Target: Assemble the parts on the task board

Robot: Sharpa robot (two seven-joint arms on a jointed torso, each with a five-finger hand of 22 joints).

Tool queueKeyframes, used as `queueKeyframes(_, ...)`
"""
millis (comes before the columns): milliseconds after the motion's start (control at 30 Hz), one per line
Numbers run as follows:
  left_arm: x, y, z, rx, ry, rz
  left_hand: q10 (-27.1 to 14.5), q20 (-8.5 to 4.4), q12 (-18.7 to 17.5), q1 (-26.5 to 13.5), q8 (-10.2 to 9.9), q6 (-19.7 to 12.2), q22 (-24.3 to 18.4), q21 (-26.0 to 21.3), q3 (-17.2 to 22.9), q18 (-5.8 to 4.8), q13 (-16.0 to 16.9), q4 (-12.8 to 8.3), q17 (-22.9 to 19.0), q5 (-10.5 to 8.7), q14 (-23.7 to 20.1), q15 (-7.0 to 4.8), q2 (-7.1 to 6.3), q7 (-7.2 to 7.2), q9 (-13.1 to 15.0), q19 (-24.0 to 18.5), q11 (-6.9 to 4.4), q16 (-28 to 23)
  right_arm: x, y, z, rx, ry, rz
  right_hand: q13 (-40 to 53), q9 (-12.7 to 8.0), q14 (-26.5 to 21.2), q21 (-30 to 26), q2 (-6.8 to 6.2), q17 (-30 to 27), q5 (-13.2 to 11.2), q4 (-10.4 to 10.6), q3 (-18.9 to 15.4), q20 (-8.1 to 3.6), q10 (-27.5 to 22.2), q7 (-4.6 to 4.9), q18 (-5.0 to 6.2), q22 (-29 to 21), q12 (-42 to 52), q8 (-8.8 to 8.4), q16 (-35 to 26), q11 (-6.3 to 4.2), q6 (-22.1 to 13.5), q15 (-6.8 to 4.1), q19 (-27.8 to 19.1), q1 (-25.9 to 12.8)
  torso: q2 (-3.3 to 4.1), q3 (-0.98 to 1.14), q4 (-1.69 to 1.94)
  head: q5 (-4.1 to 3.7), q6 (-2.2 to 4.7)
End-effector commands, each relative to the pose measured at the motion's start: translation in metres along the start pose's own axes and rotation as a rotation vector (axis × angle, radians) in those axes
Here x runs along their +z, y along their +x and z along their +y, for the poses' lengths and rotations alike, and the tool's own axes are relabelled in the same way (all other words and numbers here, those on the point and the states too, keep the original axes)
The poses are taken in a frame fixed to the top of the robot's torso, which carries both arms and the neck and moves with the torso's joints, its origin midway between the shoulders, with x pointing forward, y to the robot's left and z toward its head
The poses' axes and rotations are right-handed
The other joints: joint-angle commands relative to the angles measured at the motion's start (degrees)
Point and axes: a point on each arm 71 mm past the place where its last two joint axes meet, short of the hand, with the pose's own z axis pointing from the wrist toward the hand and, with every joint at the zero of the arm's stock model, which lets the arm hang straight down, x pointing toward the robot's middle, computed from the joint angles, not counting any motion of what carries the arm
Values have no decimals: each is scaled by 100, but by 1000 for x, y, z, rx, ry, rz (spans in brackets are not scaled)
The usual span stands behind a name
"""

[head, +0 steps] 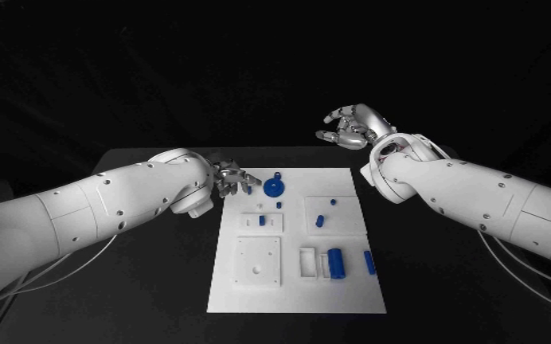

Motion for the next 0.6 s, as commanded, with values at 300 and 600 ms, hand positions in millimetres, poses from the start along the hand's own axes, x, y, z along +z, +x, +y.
queueKeyframes(300, 19, -16, 11, 85, -93, 68, 77, -733, 341, 58, -211, -143, 75, 37, -117, 55, 149, -176, 67, 206, 114, -102, 221, 39, -81, 174, 38, 194, 0, 2, 2, 1, -10, 13, -11, 8, -15, -19, 51, 7, 26, 32, 1, -39, -41, 86, 728, 9, 34, 28, -38, 18, -58, -20, 5, -10, 9, -11, -7, 0, 49)
queueKeyframes(600, 32, -18, 6, 121, -132, 93, 120, -909, 959, 64, -409, -335, 134, 410, -185, 162, 457, -248, 252, 197, 318, -245, 301, 60, -142, 597, 46, 627, 0, 2, 2, 2, -12, 13, -13, 8, -14, -20, 53, 8, 30, 33, 1, -40, -40, 86, 728, 10, 37, 27, -38, 18, -60, -20, 6, -7, 23, -17, -14, -4, 44)
